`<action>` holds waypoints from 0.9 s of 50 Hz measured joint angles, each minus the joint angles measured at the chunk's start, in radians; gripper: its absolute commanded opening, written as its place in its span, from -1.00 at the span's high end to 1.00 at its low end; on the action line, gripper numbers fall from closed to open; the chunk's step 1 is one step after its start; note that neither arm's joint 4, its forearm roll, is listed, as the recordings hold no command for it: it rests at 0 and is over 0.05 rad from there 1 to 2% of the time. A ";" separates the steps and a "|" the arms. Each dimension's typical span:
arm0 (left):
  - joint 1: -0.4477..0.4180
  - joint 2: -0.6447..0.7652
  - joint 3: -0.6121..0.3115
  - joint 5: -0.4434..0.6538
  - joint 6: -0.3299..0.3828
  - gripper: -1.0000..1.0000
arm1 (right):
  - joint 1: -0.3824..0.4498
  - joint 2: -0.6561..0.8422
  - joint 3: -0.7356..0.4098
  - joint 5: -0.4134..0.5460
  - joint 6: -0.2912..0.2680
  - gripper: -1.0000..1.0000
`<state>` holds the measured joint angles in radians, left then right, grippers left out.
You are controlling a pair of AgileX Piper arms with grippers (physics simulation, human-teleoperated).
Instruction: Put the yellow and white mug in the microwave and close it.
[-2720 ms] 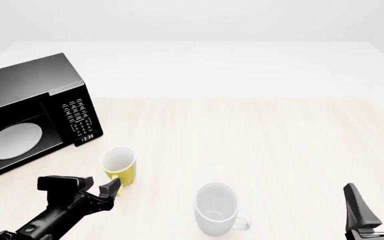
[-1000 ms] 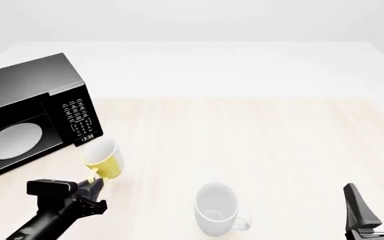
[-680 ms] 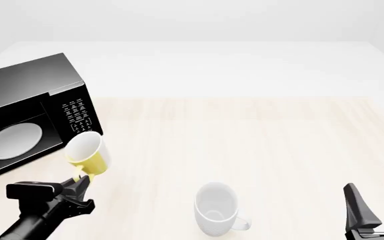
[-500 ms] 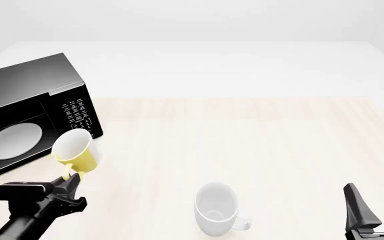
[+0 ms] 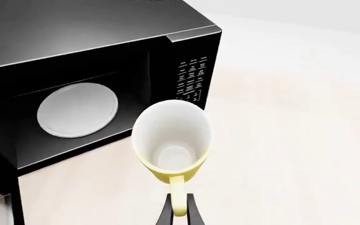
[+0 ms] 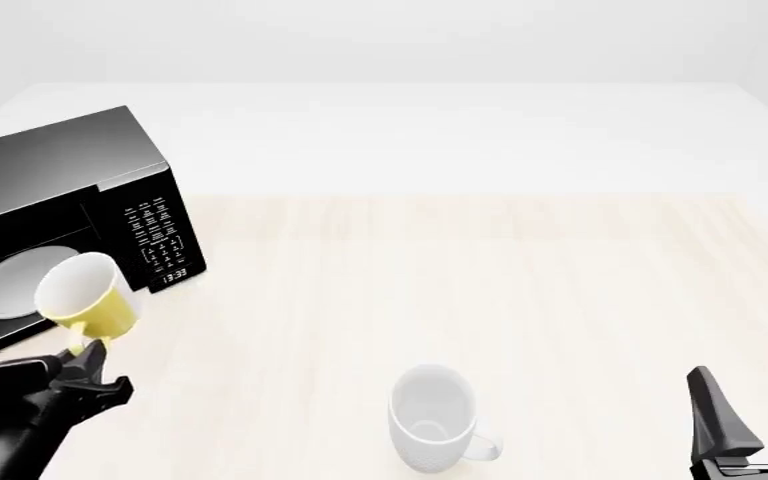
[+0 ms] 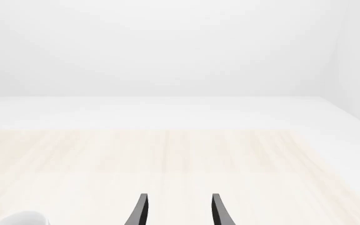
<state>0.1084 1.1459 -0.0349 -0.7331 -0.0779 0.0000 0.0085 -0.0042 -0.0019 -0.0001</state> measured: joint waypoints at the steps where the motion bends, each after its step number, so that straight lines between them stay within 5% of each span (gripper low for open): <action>1: 0.008 0.003 -0.001 -0.003 0.000 1.00 | 0.000 0.000 0.000 0.000 0.000 -1.00; 45: 0.267 0.207 -0.088 -0.130 0.014 1.00 | 0.000 0.000 0.000 0.000 0.000 -1.00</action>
<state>0.3750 1.3533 -0.1226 -0.8631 -0.0641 0.0000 0.0086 -0.0042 -0.0019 -0.0001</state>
